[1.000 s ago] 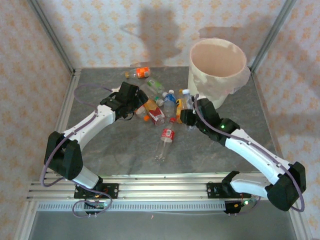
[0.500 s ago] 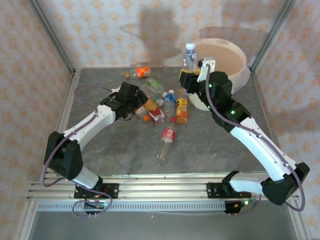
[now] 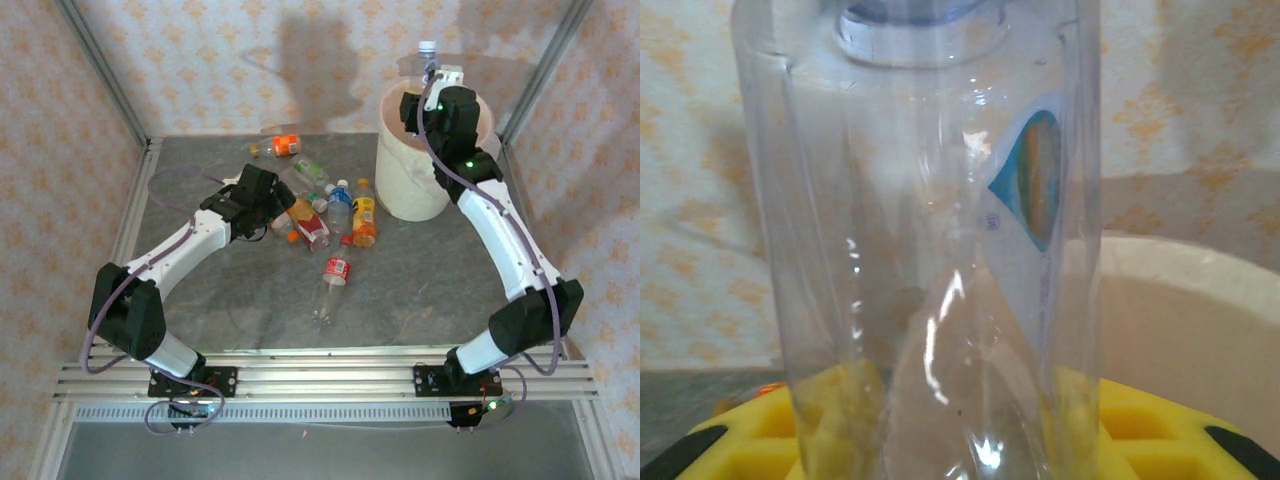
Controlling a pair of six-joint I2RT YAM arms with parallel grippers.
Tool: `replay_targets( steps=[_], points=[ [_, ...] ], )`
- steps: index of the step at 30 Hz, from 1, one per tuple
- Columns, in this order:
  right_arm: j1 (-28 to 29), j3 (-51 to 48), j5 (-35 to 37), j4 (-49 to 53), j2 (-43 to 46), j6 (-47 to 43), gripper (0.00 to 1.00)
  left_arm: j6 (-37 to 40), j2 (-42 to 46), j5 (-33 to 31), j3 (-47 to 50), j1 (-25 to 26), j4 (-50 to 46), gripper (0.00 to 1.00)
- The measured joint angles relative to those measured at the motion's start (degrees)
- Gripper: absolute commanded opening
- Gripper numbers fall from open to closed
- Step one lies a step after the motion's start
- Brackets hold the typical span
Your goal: Put the plastic bottles in the bin
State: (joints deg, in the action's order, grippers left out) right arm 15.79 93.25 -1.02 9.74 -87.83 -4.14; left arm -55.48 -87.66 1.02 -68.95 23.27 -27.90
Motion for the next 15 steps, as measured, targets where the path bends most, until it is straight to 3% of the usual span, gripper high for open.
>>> replay_targets(
  steps=[10, 15],
  points=[
    [-6.6, 2.1, 0.6, 1.4, -9.2, -1.9, 0.48, 0.0, 2.2, -0.2, 1.2, 0.0, -1.2, 1.0],
    [-7.7, 3.7, -1.2, 5.2, -12.1, 0.4, 0.64, 0.0, 2.4, -0.2, 1.4, 0.0, -1.3, 1.0]
  ],
)
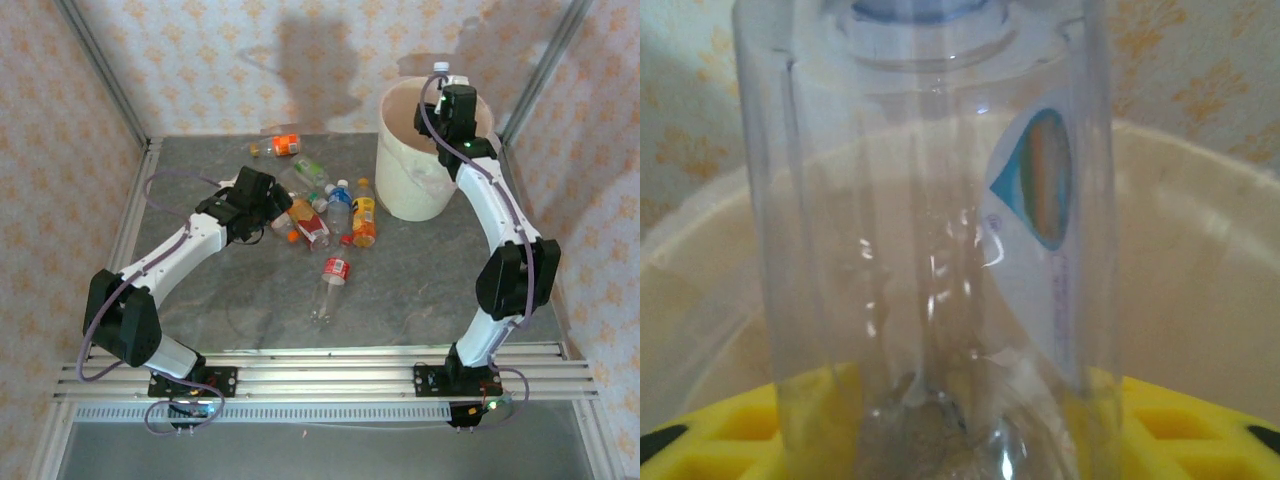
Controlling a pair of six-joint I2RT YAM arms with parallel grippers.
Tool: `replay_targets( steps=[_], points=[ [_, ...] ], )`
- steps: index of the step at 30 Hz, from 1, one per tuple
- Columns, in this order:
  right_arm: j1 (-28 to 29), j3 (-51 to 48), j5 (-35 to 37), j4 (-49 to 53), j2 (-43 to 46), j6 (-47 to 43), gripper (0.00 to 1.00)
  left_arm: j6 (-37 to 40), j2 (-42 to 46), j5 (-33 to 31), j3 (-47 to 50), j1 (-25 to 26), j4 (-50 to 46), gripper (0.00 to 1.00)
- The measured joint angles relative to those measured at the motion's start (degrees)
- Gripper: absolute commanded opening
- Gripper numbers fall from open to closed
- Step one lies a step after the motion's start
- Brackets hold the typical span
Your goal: Put the plastic bottles in the bin
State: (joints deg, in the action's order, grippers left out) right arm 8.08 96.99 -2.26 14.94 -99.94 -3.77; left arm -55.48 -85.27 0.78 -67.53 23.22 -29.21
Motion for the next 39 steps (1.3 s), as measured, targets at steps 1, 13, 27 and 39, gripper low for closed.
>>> replay_targets(
  steps=[1, 13, 27, 39],
  points=[
    [0.0, 0.0, -0.7, 0.7, 0.0, 0.6, 0.66, 0.0, 0.0, 0.0, 0.1, 0.0, 0.0, 1.0],
    [0.1, 0.0, -6.6, 2.9, 3.7, 2.7, 0.79, 0.0, -1.5, 0.5, 0.3, -0.1, -0.1, 1.0],
    [0.1, -3.4, -12.3, 2.8, 11.9, 4.6, 0.99, 0.1, -5.0, 1.4, -1.2, -1.3, -0.1, 1.0],
    [2.6, -18.7, -26.1, -3.1, 30.9, 7.7, 0.99, 2.1, -16.9, 1.9, -7.7, -7.9, 1.2, 0.93]
  ],
)
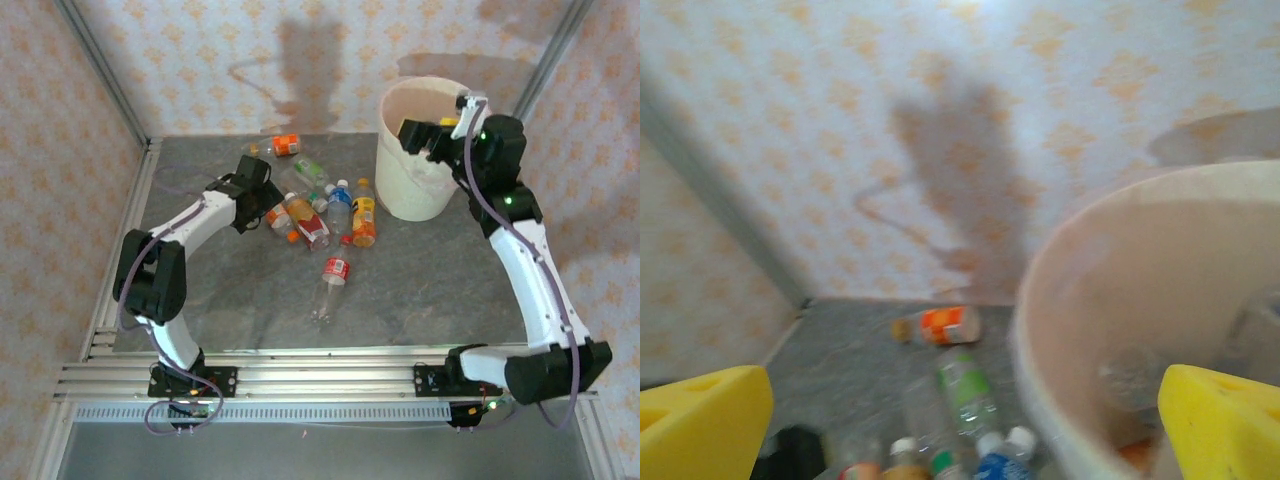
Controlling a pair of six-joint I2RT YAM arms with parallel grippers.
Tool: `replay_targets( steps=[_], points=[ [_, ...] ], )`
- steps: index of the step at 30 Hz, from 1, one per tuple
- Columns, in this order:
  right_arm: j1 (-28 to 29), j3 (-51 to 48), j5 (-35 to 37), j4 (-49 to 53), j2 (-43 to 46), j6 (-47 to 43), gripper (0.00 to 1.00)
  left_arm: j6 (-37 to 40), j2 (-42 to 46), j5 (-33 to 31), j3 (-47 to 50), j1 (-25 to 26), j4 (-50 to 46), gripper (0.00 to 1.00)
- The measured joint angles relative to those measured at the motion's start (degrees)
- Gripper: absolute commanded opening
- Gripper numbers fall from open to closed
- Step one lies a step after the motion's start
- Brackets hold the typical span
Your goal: Put the plastic bottles in the bin
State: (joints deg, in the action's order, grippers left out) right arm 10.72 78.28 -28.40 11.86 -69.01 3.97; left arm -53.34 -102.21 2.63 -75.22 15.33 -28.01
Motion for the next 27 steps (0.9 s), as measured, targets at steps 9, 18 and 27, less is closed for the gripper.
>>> replay_targets(
  steps=[9, 18, 27],
  points=[
    [9.1, -10.6, -1.0, -0.9, 10.1, -4.9, 0.99, 1.1, -13.6, 4.0, -11.0, -1.1, 2.5, 0.86],
    [9.3, -12.7, 1.5, 0.7, 11.0, -5.6, 0.99, 0.7, -17.0, 4.8, -11.8, -1.1, 3.4, 0.81],
    [9.8, -12.8, 1.7, 0.8, 10.6, -5.7, 0.99, 2.3, -18.9, 6.6, -11.8, -1.2, 5.4, 0.65]
  ],
)
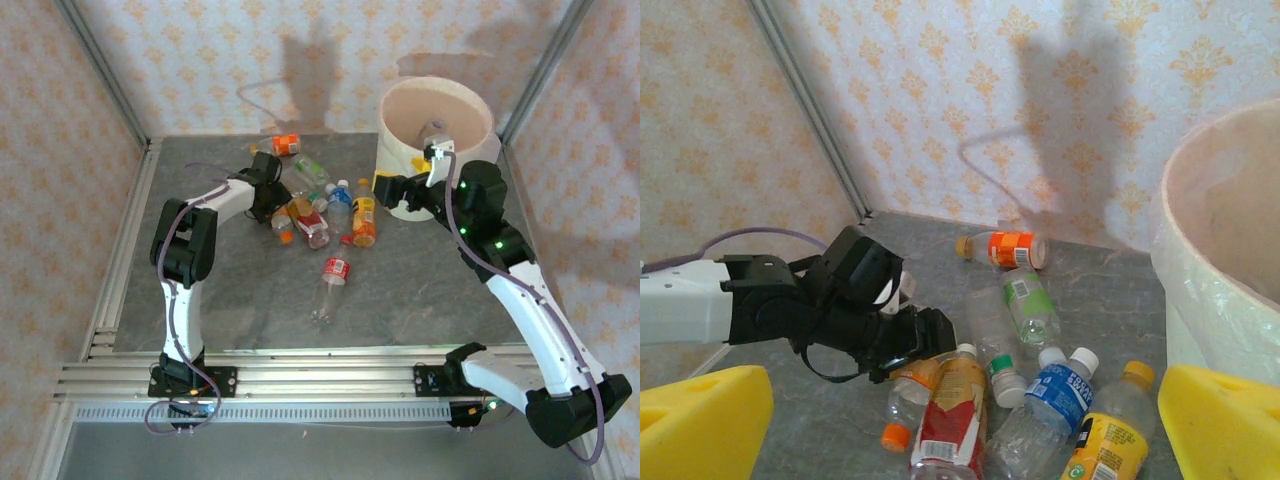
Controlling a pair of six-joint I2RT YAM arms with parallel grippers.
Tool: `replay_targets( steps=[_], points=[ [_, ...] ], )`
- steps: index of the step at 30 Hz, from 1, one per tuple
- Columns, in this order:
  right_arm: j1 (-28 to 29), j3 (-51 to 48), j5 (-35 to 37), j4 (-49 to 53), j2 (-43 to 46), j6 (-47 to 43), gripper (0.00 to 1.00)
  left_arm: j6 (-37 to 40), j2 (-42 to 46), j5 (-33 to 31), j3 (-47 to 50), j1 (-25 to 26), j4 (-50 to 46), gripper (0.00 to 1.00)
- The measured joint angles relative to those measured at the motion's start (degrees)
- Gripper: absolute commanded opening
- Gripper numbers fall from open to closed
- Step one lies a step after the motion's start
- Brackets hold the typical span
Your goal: Put the plastic bottles in the bin
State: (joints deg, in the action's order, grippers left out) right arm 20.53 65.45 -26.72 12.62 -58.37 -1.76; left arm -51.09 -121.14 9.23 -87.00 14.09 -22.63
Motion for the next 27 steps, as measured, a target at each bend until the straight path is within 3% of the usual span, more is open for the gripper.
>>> replay_targets(
  steps=[8, 13, 18, 27],
  points=[
    [0.1, -0.2, 0.7, -0.1, -0.4, 0.7, 0.99, 0.5, 1.0, -0.3, 1.4, -1.0, 1.0, 0.53],
    [0.1, -3.4, 4.0, -4.2, -0.5, 7.4, 0.99, 0.9, 4.4, -0.7, 4.9, -2.3, 1.0, 0.49],
    [0.7, -5.7, 3.3, -8.3, -2.4, 14.1, 0.99, 1.7, 13.4, 1.4, 9.1, -2.6, 2.8, 0.49],
    [7.7, -3.9, 1.2, -12.5, -8.5, 17.4, 0.99, 1.7, 30.6, 9.5, 9.9, 0.7, 12.9, 0.49]
  ],
)
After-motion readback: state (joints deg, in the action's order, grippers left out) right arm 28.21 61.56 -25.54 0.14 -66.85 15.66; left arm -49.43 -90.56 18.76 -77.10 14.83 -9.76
